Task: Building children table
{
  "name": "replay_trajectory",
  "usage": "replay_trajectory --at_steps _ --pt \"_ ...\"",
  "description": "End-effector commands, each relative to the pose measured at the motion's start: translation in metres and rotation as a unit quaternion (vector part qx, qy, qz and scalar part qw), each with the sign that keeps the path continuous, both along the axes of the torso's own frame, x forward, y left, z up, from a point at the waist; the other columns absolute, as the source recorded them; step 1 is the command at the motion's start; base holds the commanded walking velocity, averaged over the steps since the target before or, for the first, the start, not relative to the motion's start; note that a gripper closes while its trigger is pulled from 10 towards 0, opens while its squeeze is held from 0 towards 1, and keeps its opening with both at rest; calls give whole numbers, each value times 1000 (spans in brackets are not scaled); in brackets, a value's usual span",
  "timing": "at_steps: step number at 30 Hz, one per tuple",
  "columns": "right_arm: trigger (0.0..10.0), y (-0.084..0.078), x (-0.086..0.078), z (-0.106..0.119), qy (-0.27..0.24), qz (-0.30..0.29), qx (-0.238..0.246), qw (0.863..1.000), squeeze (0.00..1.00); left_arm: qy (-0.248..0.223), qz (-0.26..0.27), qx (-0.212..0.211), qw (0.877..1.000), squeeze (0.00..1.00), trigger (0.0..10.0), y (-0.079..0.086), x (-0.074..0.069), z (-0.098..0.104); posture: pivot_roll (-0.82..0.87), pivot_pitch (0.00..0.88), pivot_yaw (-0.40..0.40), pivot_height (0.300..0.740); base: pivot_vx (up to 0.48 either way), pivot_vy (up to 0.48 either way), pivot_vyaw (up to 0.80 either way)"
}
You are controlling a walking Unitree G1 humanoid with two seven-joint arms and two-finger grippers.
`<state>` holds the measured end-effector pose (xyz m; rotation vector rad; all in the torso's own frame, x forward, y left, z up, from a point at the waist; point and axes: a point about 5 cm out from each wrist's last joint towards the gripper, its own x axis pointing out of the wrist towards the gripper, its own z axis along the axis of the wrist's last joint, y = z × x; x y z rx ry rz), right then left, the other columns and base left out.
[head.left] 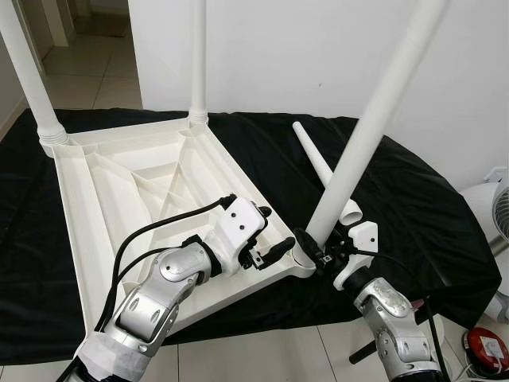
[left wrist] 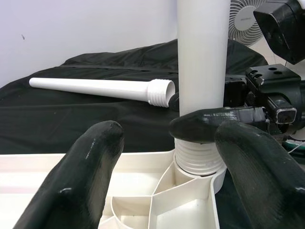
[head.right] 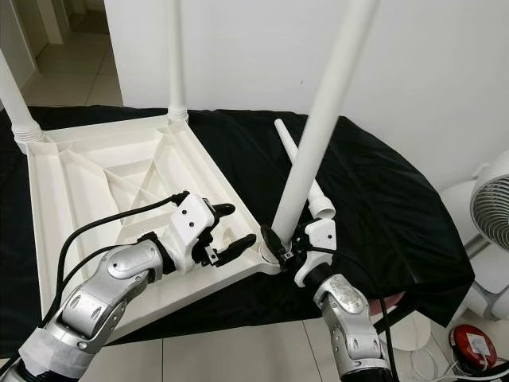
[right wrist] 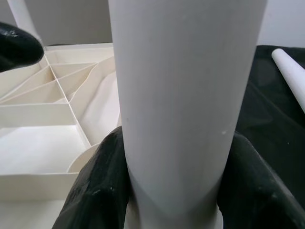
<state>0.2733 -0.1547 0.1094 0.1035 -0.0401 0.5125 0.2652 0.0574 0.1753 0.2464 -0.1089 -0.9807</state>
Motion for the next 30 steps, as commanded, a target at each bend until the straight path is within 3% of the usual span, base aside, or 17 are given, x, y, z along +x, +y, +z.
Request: replay_trajectory --at_steps 1,5,17,19,24,25,30 --pt "10000 2 -8 -32 92 -7 6 996 0 -2 0 -1 1000 0 10000 0 -1 2 4 0 -91 740 0 0 0" --pt "10000 0 -8 -38 102 -31 2 994 0 -4 -4 0 1000 0 10000 0 -1 3 3 0 -89 740 0 0 0" --pt "10000 0 -10 -24 77 -14 -6 997 0 -5 -9 -14 1000 0 10000 -1 0 10 -6 0 -88 740 0 0 0" --pt "10000 1 -4 -3 43 1 -5 999 0 -5 -7 -33 999 0 10000 0 3 16 -8 0 -92 740 0 0 0" --pt "10000 -1 3 13 28 11 -6 1000 0 -2 -7 -53 999 0 10000 0 5 22 -6 0 -97 740 0 0 0" --pt "10000 -6 10 21 27 17 -3 1000 0 6 -12 -73 997 1000 10000 0 9 28 0 0 -107 740 0 0 0" --pt "10000 -12 17 33 21 30 -4 999 0 14 -27 -102 994 1000 10000 -1 12 39 0 0 -108 740 0 0 0"
